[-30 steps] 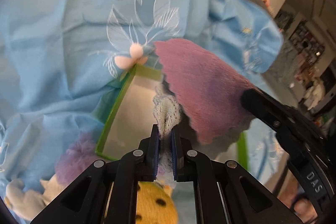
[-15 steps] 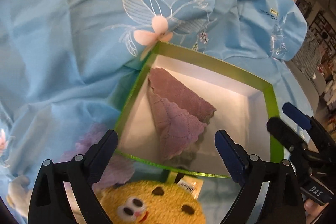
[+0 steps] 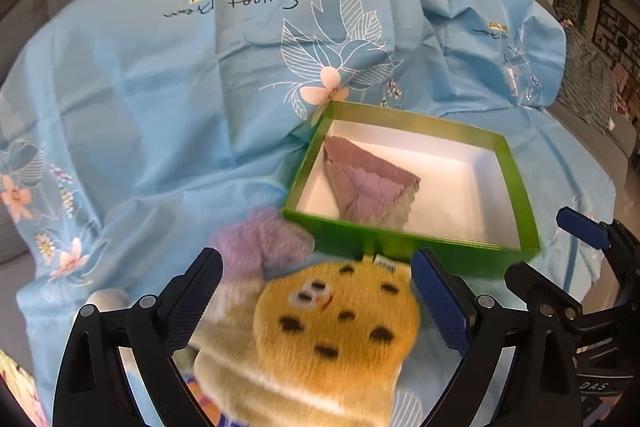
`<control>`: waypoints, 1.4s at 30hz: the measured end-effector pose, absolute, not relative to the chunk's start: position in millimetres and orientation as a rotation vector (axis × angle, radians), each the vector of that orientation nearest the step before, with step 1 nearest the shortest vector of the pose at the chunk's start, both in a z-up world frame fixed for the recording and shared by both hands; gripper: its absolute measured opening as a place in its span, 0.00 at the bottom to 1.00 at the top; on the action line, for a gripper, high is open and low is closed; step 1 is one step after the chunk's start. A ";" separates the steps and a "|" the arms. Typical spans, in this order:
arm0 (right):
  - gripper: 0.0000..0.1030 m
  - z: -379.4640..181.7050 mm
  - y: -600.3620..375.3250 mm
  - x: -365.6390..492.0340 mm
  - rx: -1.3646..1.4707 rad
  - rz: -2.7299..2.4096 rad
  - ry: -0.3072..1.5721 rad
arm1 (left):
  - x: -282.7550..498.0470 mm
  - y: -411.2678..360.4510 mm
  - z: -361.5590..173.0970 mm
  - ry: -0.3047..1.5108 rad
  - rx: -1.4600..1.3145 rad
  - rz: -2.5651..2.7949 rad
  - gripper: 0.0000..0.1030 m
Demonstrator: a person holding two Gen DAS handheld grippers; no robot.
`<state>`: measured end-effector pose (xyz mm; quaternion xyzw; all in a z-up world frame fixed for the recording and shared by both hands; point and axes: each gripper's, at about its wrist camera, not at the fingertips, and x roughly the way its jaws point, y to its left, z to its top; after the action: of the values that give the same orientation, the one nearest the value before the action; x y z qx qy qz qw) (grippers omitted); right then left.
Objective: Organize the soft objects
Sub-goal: 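Withdraw both grippers from the box toward the yellow cookie plush, then grasp the yellow cookie plush with both grippers and lift it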
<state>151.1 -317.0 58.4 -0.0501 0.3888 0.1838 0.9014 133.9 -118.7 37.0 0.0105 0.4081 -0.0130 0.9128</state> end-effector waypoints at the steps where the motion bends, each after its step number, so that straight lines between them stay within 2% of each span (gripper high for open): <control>1: 0.94 58.7 -316.2 145.8 -0.098 0.385 0.804 | 125.4 -119.2 37.5 0.831 0.032 -0.022 0.93; 12: 0.94 45.9 -298.2 99.0 -0.108 0.443 0.843 | 69.6 -101.8 25.8 0.835 0.022 0.023 0.93; 22: 0.94 13.6 -282.1 88.4 -0.058 0.558 0.911 | 61.1 -43.9 -10.8 0.954 -0.276 -0.019 0.93; 30: 0.94 -3.2 -263.6 94.3 -0.010 0.665 0.916 | 75.3 -37.7 -20.0 0.958 -0.420 -0.185 0.93; 42: 0.94 -25.1 -277.9 142.5 0.326 0.744 0.991 | 141.3 -52.4 -31.1 1.077 -0.554 -0.313 0.93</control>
<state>142.5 -277.9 -25.1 0.1522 0.4623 0.3468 0.8018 141.3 -52.4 -31.1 -0.2594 0.5041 -0.1465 0.8106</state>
